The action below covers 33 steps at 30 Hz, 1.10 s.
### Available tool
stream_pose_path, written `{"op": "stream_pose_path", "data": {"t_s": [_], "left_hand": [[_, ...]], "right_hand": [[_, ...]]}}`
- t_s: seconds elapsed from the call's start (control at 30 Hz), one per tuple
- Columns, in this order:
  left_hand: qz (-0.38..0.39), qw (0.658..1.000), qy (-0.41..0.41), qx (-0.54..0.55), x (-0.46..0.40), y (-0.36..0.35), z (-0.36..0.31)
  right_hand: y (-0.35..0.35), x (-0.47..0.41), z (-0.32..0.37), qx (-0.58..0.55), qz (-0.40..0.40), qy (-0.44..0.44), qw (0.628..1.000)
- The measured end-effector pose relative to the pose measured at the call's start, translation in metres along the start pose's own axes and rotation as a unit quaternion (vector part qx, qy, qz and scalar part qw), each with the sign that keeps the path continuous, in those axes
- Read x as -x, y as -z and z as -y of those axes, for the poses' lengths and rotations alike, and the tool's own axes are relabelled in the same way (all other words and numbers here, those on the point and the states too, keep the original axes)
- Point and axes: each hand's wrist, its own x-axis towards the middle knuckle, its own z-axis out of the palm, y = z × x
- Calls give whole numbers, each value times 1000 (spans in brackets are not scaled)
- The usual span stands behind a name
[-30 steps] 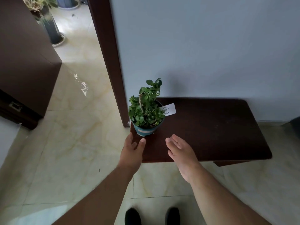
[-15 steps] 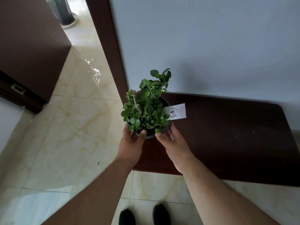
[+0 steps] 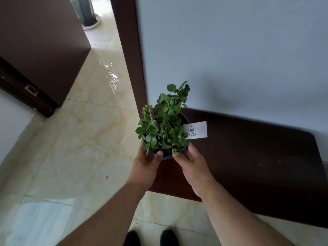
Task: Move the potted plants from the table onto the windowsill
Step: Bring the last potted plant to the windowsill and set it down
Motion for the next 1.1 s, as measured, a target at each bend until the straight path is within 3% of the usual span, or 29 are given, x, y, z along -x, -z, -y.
{"op": "stream_pose_path", "data": {"t_s": [0.23, 0.5, 0.77, 1.1], "left_hand": [[-29, 998, -10, 47, 37, 14, -16], [-139, 986, -27, 87, 115, 99, -47], [-299, 940, -54, 156, 220, 258, -43], [-455, 863, -46, 217, 325, 493, 48]], "right_hand": [[-12, 25, 31, 27, 38, 34, 998], [-102, 76, 78, 82, 145, 68, 984], [-285, 142, 92, 151, 304, 101, 935], [-554, 240, 30, 193, 463, 66, 863]]}}
